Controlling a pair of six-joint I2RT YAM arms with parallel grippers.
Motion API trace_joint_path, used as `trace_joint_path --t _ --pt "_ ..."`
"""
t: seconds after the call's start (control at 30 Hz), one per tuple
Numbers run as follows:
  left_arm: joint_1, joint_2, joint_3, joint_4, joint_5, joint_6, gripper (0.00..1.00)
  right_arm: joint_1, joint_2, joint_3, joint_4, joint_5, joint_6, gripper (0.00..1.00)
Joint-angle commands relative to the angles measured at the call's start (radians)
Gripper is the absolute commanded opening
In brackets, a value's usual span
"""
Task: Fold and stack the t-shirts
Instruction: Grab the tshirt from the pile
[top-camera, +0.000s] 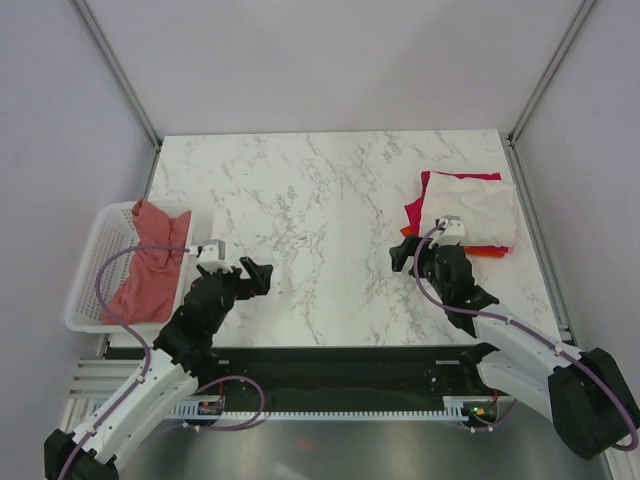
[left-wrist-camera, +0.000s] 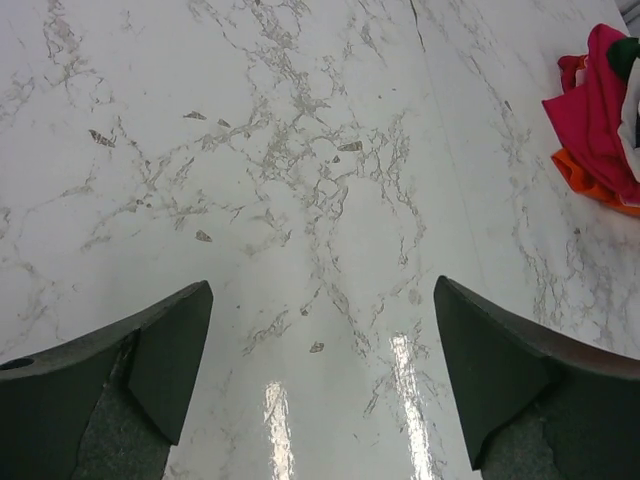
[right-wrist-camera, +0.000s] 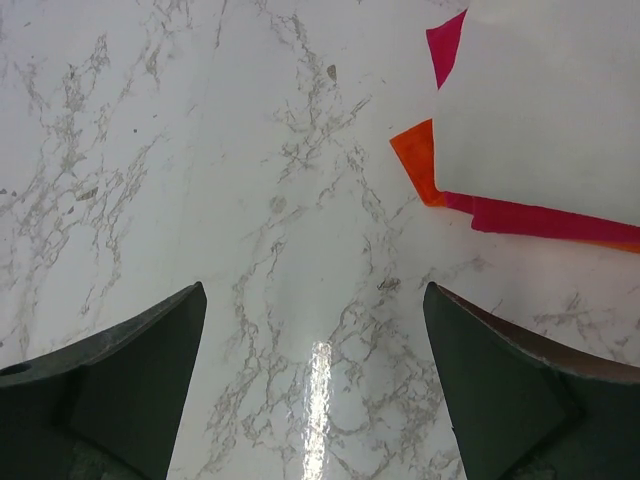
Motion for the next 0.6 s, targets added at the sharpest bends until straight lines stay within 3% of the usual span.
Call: trace_joint_path --t 0.0,0.1,0.2,0.33,0.4,0.43,0.5,0.57 --pt "-0.001 0.016 0.103 -0.002 0.008 -0.029 1.00 -0.002 -0.010 -0.001 0.043 -0.012 0.011 0.98" --pt "-0.001 0.065 0.262 -0.129 -0.042 -0.101 0.97 -0.004 -0.029 -0.005 0.043 -0.015 0.008 0.98" --pt "0.020 0.205 0.498 -0.382 -0.278 -0.314 0.99 -0.004 -0.038 -0.013 0.051 -0.029 0.006 0.98" --pt "0.187 0.424 0.854 -0.600 -0.289 -0.305 0.95 -0.004 -0.020 -0.014 0.065 -0.044 0.011 0.98" --pt "0.256 0.488 0.940 -0.691 -0.346 -0.264 0.94 -0.002 -0.006 -0.005 0.059 -0.047 0.008 0.98" --pt "0.354 0.540 0.994 -0.705 -0.346 -0.250 0.92 -0.004 -0.003 -0.004 0.059 -0.049 0.008 0.98" --pt "0.533 0.590 1.034 -0.707 -0.248 -0.206 0.87 -0.004 -0.001 -0.001 0.060 -0.055 0.008 0.98" --pt "0.643 0.658 1.080 -0.707 -0.165 -0.193 0.81 -0.004 -0.001 -0.005 0.065 -0.058 0.006 0.98"
